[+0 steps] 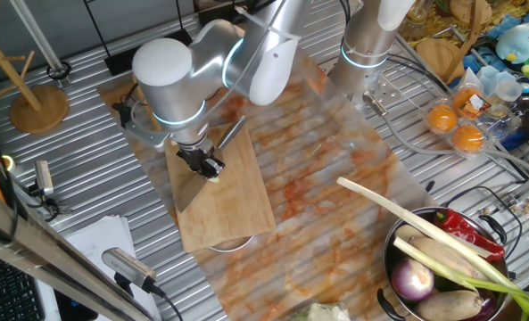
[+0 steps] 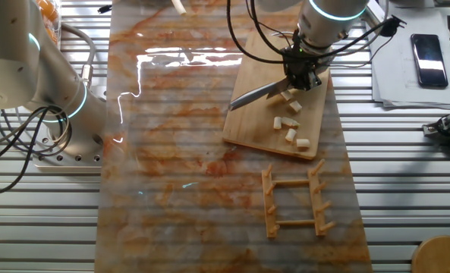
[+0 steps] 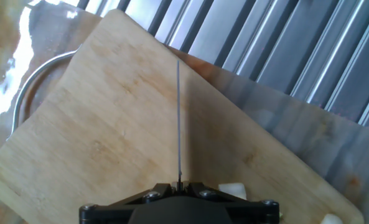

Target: Chop the scallions

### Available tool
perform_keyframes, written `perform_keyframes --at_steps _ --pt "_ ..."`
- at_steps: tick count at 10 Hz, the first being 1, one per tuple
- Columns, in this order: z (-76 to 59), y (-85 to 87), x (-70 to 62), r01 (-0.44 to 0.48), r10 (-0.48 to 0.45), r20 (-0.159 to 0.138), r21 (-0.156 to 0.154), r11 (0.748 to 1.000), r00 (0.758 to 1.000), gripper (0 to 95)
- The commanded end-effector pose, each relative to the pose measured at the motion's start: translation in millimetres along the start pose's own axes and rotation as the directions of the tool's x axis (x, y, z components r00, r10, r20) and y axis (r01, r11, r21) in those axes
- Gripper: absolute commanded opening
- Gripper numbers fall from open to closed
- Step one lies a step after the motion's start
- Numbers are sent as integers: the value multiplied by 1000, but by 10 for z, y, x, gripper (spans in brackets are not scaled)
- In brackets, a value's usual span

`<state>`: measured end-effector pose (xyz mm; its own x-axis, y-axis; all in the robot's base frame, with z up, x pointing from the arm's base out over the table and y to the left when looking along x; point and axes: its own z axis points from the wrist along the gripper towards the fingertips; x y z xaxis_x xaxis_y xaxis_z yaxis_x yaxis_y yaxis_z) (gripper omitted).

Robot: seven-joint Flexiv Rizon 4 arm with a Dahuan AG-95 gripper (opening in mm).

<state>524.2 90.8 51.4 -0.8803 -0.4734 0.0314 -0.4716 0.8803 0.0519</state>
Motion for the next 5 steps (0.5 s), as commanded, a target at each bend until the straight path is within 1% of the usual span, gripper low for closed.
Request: perform_keyframes --at_steps 1,2,4,5 --pt "85 -29 25 9 -9 7 -10 1000 1000 0" --pt "99 -39 73 5 -5 9 -20 1000 1000 0" --pt "131 -48 172 11 -11 5 -22 1000 1000 0" --pt "146 -49 190 13 -13 6 -23 1000 1000 0"
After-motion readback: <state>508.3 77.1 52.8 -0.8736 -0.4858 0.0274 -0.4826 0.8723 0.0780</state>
